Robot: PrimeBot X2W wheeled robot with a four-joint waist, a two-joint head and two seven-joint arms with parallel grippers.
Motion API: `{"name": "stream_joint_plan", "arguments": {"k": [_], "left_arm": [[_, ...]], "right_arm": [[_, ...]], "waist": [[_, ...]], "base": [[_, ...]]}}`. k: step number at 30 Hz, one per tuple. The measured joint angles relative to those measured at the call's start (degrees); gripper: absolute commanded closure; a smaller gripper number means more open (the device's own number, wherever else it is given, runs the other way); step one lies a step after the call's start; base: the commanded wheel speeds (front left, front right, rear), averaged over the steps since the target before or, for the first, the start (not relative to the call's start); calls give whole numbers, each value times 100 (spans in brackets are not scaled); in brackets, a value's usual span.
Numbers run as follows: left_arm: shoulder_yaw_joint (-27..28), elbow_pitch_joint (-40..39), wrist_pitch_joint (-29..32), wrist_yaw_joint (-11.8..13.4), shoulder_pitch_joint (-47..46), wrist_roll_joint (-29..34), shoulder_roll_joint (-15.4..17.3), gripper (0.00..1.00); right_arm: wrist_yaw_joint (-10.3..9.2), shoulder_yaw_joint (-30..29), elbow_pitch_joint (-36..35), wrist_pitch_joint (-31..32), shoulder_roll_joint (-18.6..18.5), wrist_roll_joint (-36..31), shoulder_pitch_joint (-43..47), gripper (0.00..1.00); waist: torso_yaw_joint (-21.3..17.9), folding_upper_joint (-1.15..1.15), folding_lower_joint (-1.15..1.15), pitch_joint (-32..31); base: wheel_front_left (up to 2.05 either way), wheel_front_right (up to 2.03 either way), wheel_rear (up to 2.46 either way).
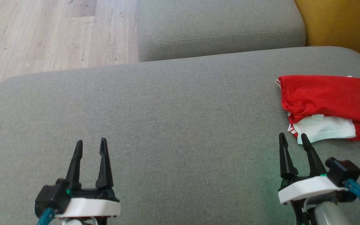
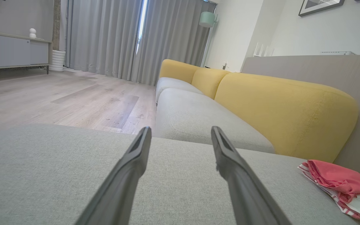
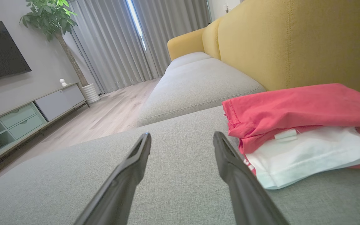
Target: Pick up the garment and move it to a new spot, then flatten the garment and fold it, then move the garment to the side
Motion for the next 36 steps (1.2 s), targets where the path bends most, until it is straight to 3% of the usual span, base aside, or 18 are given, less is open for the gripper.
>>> {"name": "stream_joint_plan", "arguments": {"k": [3,4,10,36], "left_arm": [[-2,-20,0,-44,0,-82,1,0],[0,4,0,-44,-1,-104,-1,100],[1,486,46,-44,322,-168,-3,100],[199,494,455,-94,247,-1693,-1,100]], "right_arm": [[0,2,-2,0,0,0,0,0],[0,0,31,2,1,0,4,100],[0,-1,472,20,4,58,352,100],[0,-213,285,445,4,1611,348,100]], "waist": [[-15,0,0,16],[-19,0,0,20],[-18,0,0,23],[5,0,0,55]], "base": [[0,0,0],[0,0,0],[0,0,0],[0,0,0]]}}
